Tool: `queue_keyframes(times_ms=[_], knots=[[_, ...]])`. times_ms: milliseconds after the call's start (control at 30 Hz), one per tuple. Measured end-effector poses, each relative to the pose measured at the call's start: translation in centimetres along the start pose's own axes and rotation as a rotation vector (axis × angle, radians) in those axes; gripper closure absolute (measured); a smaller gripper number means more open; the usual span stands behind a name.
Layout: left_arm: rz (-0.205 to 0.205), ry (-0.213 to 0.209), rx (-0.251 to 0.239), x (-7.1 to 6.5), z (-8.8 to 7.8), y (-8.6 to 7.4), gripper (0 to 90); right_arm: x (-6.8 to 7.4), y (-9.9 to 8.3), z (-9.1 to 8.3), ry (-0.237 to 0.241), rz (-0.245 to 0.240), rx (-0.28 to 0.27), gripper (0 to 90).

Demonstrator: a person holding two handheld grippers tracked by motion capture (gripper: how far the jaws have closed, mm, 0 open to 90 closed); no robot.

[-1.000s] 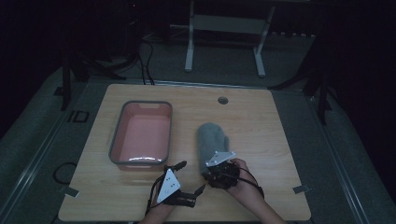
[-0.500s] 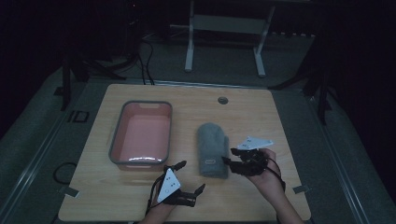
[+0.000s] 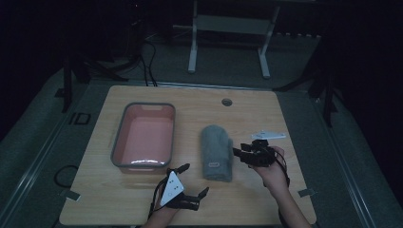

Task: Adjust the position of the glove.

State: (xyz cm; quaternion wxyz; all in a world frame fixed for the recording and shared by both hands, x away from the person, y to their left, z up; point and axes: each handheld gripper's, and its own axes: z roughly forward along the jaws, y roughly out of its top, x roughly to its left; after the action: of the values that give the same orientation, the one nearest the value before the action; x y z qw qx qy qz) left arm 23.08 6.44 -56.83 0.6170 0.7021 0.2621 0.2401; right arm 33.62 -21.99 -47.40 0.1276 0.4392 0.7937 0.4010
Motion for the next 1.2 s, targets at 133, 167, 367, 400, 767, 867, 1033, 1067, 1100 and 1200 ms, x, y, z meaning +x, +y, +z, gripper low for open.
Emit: queue_keyframes(times_ms=[133, 167, 367, 400, 767, 867, 1033, 1067, 1100, 1200], knots=[[0.002, -0.002, 0.0, 0.0, 0.0, 0.0, 0.4, 0.2, 0.1, 2.3, 0.014, 0.012, 0.024, 43.2], [0.003, -0.003, -0.001, 0.0, 0.0, 0.0, 0.4, 0.2, 0.1, 2.8, 0.007, 0.021, 0.03, 42.8], [0.002, -0.004, -0.002, 0.0, 0.0, 0.0, 0.5, 0.0, -0.3, 5.1, 0.022, 0.088, 0.087, 46.2], [0.003, -0.005, -0.002, 0.0, 0.0, 0.0, 0.4, 0.1, -0.4, 5.3, 0.027, 0.098, 0.104, 49.6], [0.001, -0.005, -0.004, 0.0, 0.0, 0.0, 0.4, 1.4, 0.1, 3.2, 0.043, 0.113, 0.03, 88.5], [0.001, -0.005, -0.004, 0.0, 0.0, 0.0, 0.4, 1.4, 0.2, 2.3, 0.063, 0.123, 0.011, 88.5], [0.004, -0.005, -0.002, 0.0, 0.0, 0.0, 0.4, 0.9, -0.3, 0.9, 0.019, 0.133, -0.026, 88.4], [0.003, -0.005, -0.002, 0.0, 0.0, 0.0, 0.4, 0.7, -0.6, 0.7, 0.017, 0.134, -0.024, 88.4], [0.003, -0.005, -0.002, 0.0, 0.0, 0.0, 0.5, 0.4, -0.8, 0.6, 0.022, 0.15, -0.027, 88.4], [0.002, -0.003, 0.0, 0.0, 0.0, 0.0, 0.5, -0.1, -1.5, 0.9, 0.02, 0.167, -0.007, 88.3]])
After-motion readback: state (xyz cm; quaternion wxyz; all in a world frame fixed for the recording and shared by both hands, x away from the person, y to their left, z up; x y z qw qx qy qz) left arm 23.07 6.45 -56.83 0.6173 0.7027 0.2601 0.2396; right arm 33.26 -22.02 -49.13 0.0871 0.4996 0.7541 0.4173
